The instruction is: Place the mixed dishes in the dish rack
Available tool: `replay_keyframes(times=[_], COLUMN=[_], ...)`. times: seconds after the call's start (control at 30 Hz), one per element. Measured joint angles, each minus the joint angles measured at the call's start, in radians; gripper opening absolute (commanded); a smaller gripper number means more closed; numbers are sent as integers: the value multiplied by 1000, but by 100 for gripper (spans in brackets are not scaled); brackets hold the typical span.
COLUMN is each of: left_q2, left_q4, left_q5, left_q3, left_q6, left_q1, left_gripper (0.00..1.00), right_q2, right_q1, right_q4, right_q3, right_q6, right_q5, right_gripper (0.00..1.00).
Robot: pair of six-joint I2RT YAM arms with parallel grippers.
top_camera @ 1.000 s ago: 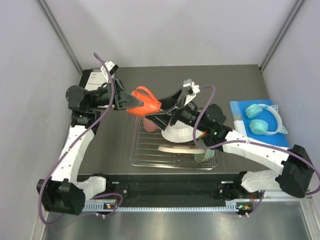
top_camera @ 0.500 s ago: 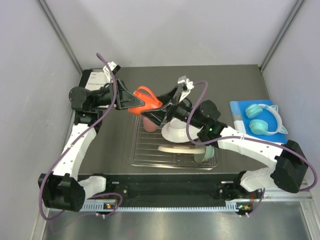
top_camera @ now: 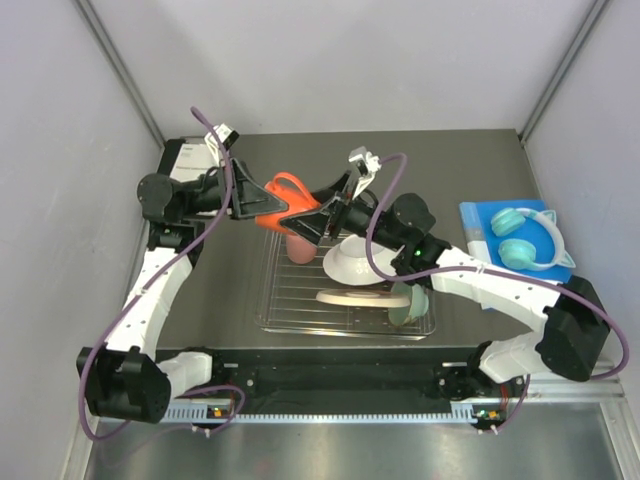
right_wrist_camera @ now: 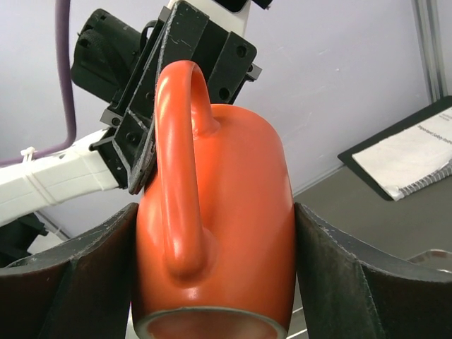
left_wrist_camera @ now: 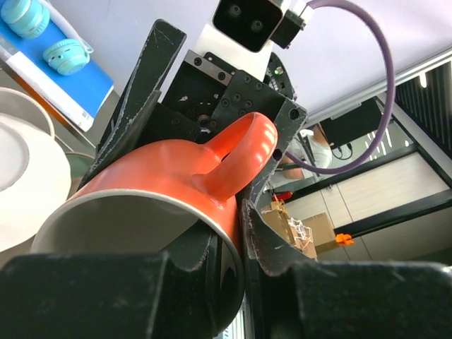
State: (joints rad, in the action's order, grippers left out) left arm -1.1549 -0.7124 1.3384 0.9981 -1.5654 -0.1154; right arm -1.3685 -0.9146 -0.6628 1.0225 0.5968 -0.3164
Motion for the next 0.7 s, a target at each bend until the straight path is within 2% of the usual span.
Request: replay_keyframes(times=[0.07, 0.1, 0.13, 0.2, 0.23, 0.27, 0.47, 0.6, 0.7], left_q2=[0, 0, -3, -16, -24, -31, -48, -48, -48], left_q4=[51, 88, 150, 247, 288, 324, 432, 460, 480], left_q5=[1, -1, -8, -2, 3, 3, 19, 56, 96], left_q3=[1, 3, 10, 25, 32, 35, 44, 81, 102], left_q6=[48, 83, 138, 227, 263, 299, 399, 448, 509], left_q1=[-1, -2, -6, -11, -11, -9, 59, 183, 309], left_gripper=[35, 67, 78, 87, 95, 99, 99, 99, 99], right_q2=[0, 0, 0, 0, 0, -1, -1, -1, -4], right_q1=[4, 6, 6, 6, 11, 22, 56, 79, 92], right_q4=[14, 27, 42, 65, 77, 96, 180, 279, 494], right_q3=[0, 0, 0, 0, 0, 0, 0, 7, 84], right_q6=[2, 10, 18, 33, 39, 50, 99, 110, 58], right_q5=[-5, -8, -15, -25, -24, -28, -65, -111, -102], right_gripper=[0, 0, 0, 0, 0, 0, 0, 0, 0])
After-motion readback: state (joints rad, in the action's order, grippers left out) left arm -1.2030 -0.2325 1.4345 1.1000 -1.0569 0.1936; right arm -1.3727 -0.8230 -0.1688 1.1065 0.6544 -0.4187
